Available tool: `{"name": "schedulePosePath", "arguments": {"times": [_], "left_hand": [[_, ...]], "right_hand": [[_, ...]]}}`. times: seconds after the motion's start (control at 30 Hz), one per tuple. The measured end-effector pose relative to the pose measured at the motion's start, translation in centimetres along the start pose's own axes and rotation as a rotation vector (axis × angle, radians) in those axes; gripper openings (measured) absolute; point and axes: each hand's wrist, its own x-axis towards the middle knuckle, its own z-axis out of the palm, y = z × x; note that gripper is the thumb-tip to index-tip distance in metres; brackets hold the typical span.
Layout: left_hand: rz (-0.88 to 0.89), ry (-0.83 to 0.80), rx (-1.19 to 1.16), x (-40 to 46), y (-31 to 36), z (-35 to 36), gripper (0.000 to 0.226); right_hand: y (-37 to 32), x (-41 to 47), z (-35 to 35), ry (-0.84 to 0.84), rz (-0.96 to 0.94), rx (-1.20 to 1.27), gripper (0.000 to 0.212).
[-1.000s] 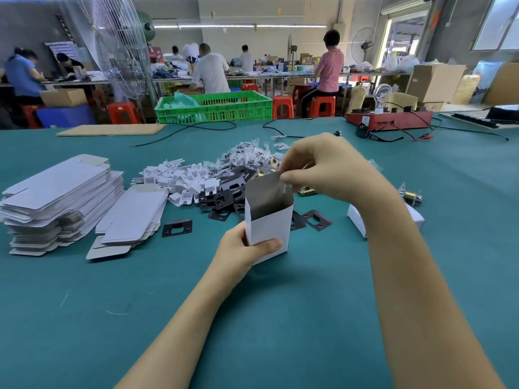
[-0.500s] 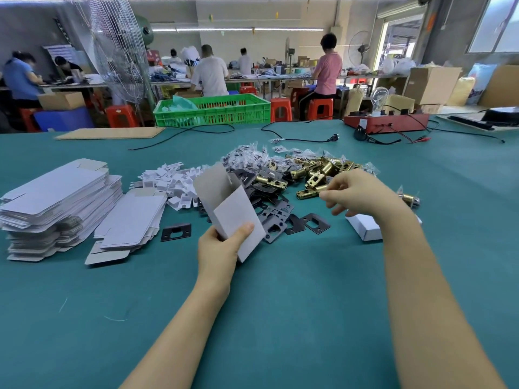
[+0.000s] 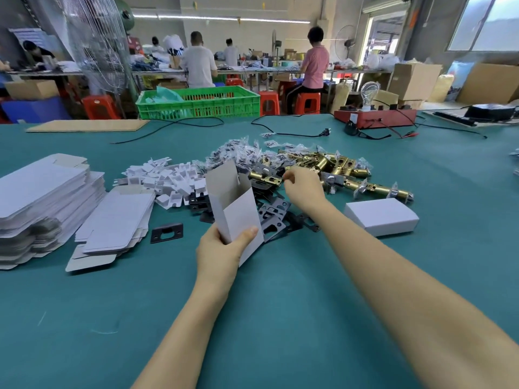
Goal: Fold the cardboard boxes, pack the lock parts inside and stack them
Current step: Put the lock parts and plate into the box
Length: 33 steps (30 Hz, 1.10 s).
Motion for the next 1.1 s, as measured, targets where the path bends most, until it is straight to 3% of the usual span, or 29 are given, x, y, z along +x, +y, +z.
{"name": "schedulePosePath", "arguments": {"times": [0.2, 0.43, 0.9, 1.0, 1.1], "left_hand": [[0.002, -0.005, 0.000, 0.2, 0.1, -0.2, 0.017], [-0.012, -0.023, 0.004, 0.3, 0.3, -0.5, 0.017], [-0.020, -0.038, 0.013, 0.0, 0.4, -0.7, 0.016], [-0.018, -0.036, 0.010, 0.0, 0.2, -0.7, 0.016], [-0.014, -0.043, 0.007, 0.1, 0.2, -0.6, 0.016]], "right_hand": [[0.6, 4.9, 1.4, -0.085, -0.140, -0.314, 0.026], [0.4, 8.0, 2.7, -0.321, -0.135, -0.527, 0.046], [1.2, 9.3, 2.6, -0.428, -0.122, -0.535, 0.055], [0.9, 9.8, 2.7, -0.510, -0.094, -0.557, 0.044], [0.7, 9.9, 2.6, -0.509, -0.064, -0.557, 0.049]]}}
